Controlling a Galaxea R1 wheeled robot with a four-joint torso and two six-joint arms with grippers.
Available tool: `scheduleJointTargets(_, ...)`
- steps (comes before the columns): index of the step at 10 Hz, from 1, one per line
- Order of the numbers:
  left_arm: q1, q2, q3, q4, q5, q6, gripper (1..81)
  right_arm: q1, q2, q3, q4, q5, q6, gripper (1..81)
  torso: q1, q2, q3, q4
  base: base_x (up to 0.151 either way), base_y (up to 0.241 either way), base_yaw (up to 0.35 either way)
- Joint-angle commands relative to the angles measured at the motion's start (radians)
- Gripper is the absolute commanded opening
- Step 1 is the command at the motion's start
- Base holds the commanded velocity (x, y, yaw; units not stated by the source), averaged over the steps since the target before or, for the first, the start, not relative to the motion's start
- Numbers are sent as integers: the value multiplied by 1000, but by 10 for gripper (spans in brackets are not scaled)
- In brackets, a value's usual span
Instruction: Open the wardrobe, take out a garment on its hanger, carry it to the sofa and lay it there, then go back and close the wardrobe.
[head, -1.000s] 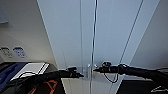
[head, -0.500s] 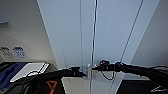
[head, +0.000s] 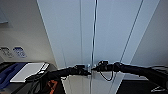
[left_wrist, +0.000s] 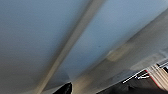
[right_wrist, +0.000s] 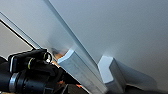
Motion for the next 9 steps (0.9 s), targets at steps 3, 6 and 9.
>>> scheduleJointTargets(3,-182,112,-43,11,-25,3,811,154,9,41,7,4,2,811,0,-1,0,0,0,0,0)
scheduleJointTargets(6,-177,170,-24,1,-74,-7,811,118,14,87,8,24,3,811,0,-1,0,0,0,0,0)
scheduleJointTargets(9,-137,136,164,2,-106,-7,811,39,6,181,-1,69,0,811,0,-1,0,0,0,0,0)
